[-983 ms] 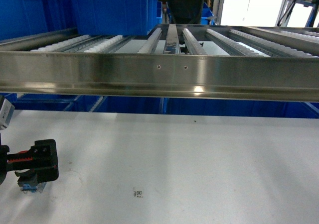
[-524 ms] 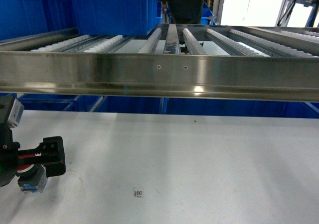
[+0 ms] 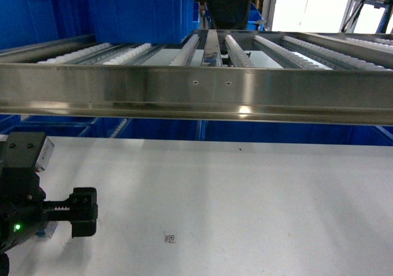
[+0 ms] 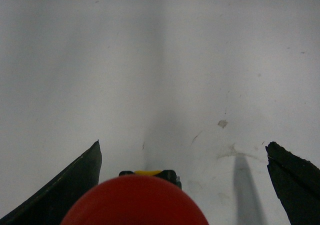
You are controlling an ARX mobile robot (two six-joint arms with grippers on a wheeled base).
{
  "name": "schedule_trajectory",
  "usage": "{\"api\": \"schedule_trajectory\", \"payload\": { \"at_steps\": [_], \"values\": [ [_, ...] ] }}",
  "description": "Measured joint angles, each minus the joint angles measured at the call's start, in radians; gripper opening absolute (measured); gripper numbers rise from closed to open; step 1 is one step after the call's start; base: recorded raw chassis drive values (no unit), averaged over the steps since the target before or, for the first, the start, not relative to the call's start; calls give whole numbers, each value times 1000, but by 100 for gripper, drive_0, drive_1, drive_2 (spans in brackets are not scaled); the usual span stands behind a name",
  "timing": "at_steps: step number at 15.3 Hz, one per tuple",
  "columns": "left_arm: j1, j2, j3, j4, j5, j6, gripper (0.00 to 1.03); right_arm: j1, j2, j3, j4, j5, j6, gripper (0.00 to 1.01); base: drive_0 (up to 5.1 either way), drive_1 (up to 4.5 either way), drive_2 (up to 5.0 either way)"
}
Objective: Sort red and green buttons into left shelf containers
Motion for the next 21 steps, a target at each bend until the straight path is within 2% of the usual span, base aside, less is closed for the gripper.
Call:
{"api": "schedule_trajectory", "payload": {
  "at_steps": [3,4,10,11,13,15,17,19,21],
  "values": [
    [-4,22,-6,0,-29,-11,98,0,0,0,0,0,0,27,0,0,0],
    [-5,26,-7,0,-42,-22,93,0,0,0,0,0,0,27,0,0,0],
    [-22,33,-19,29,-68,-53,33,0,0,0,0,0,0,26,0,0,0],
    [-21,33,-27,42,-72,-58,28,0,0,0,0,0,0,26,0,0,0],
    [-24,6,-58,35,-92,-79,27,0,0,0,0,0,0,26,0,0,0],
    [-49,-99,-118,22,-108,-78,27,0,0,0,0,0,0,26,0,0,0],
    [-77,-236,-143,-29,-89,-79,27,0,0,0,0,0,0,26,0,0,0],
    [-86,-399,-154,-106,-63,-71,27,0,0,0,0,0,0,26,0,0,0],
    [-85,-621,-184,-259,-54,-63,27,0,0,0,0,0,0,26,0,0,0]
  ]
}}
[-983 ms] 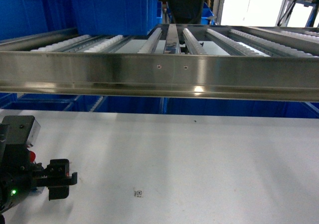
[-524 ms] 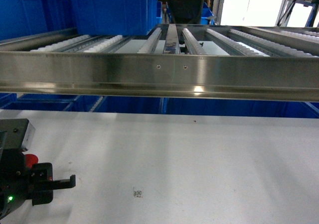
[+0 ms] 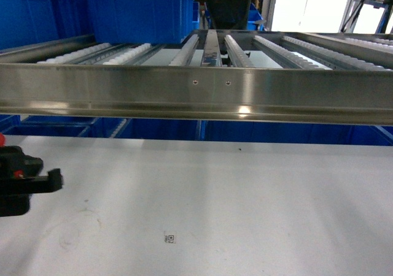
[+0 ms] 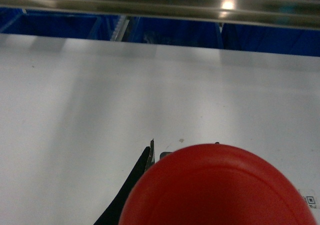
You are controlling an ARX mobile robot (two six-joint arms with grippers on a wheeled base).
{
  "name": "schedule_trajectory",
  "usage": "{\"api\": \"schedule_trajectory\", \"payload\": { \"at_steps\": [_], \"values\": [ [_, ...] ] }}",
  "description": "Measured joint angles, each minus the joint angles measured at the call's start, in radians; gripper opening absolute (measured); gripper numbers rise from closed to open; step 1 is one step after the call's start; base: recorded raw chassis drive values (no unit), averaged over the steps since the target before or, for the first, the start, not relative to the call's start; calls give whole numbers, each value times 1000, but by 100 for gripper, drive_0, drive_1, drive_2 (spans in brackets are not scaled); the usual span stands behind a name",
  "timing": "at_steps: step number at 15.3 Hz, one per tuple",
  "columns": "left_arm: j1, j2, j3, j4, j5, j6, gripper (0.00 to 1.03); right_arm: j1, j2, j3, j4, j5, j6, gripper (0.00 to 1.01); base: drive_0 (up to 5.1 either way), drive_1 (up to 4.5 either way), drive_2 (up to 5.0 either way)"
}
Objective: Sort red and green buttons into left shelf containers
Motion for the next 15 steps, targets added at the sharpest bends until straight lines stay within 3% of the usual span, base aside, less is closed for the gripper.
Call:
{"api": "schedule_trajectory", "payload": {
  "at_steps": [4,7,9,15],
  "values": [
    [14,-432,-7,-334,2,16,27,0,0,0,0,0,0,26,0,0,0],
    [-31,-652,43,-584,-3,9,26,0,0,0,0,0,0,26,0,0,0],
    [-56,-692,55,-573,-21,14,26,0,0,0,0,0,0,26,0,0,0],
    [-50,-661,55,-550,-19,13,26,0,0,0,0,0,0,26,0,0,0]
  ]
}}
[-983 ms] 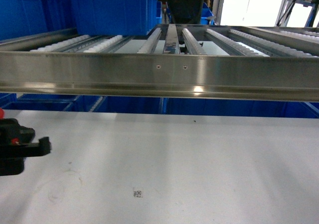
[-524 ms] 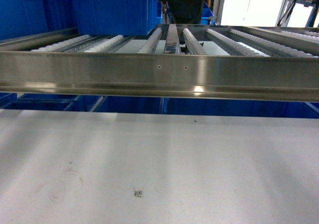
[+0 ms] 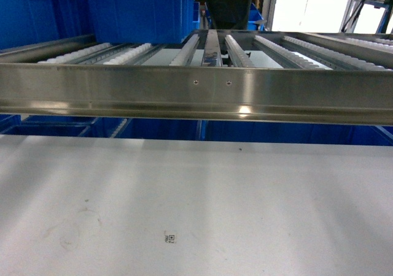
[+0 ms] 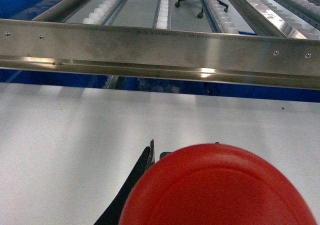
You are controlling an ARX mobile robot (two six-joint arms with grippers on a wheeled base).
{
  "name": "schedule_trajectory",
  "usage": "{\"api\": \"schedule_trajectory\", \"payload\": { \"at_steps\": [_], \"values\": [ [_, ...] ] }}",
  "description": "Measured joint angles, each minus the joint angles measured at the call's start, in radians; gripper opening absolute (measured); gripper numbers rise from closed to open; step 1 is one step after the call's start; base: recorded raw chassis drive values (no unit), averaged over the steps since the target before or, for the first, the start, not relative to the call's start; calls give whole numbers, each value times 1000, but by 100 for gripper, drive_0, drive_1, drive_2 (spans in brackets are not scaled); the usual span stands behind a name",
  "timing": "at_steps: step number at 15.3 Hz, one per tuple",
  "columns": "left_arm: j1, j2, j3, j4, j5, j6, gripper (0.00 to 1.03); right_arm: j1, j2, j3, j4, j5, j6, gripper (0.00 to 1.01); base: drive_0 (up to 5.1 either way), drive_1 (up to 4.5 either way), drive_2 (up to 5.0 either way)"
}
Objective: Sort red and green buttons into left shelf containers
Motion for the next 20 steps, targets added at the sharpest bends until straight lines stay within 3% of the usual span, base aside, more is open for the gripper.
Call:
{"api": "schedule_trajectory", "payload": {
  "at_steps": [6,8,10,12,20],
  "values": [
    [0,0,0,0,0,0,26,1,-72,0,-31,-1,7,26,0,0,0],
    [0,0,0,0,0,0,26,-38,-208,-31,-114,-44,11,26,0,0,0],
    [0,0,0,0,0,0,26,-96,-338,-58,-214,-94,-9,26,0,0,0],
    [0,0,0,0,0,0,26,-98,-350,-58,-214,-98,-19,26,0,0,0],
    [-4,5,0,-1,2,0,26,-98,-347,-58,-212,-99,-26,26,-401,-39,453]
  ]
}}
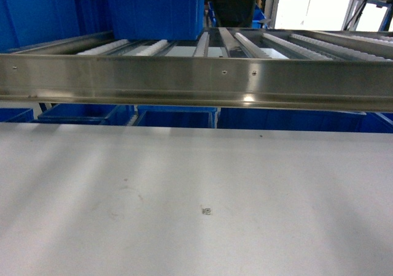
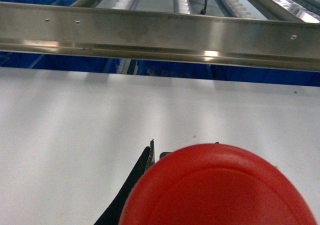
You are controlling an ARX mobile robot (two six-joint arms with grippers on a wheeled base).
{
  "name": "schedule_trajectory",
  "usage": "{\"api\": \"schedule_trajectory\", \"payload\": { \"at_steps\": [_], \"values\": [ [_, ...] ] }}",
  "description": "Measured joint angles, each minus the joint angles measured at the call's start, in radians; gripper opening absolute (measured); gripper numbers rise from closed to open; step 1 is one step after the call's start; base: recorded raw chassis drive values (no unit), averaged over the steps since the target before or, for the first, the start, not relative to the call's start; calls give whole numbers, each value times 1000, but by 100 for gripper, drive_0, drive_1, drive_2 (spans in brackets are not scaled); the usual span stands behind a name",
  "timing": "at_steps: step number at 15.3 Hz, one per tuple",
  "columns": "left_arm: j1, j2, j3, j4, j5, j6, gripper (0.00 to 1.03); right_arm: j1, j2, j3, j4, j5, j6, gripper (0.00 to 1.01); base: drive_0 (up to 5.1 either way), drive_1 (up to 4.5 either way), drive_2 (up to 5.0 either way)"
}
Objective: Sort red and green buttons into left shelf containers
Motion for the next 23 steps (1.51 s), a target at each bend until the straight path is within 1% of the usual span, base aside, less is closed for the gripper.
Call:
{"api": "schedule_trajectory", "payload": {
  "at_steps": [7,23],
  "values": [
    [1,-5,0,1,0,0,26,0,0,0,-2,0,-1,26,-486,163,318],
    [0,-4,0,-1,0,0,26,0,0,0,-2,-2,-1,26,-475,357,133]
  ]
}}
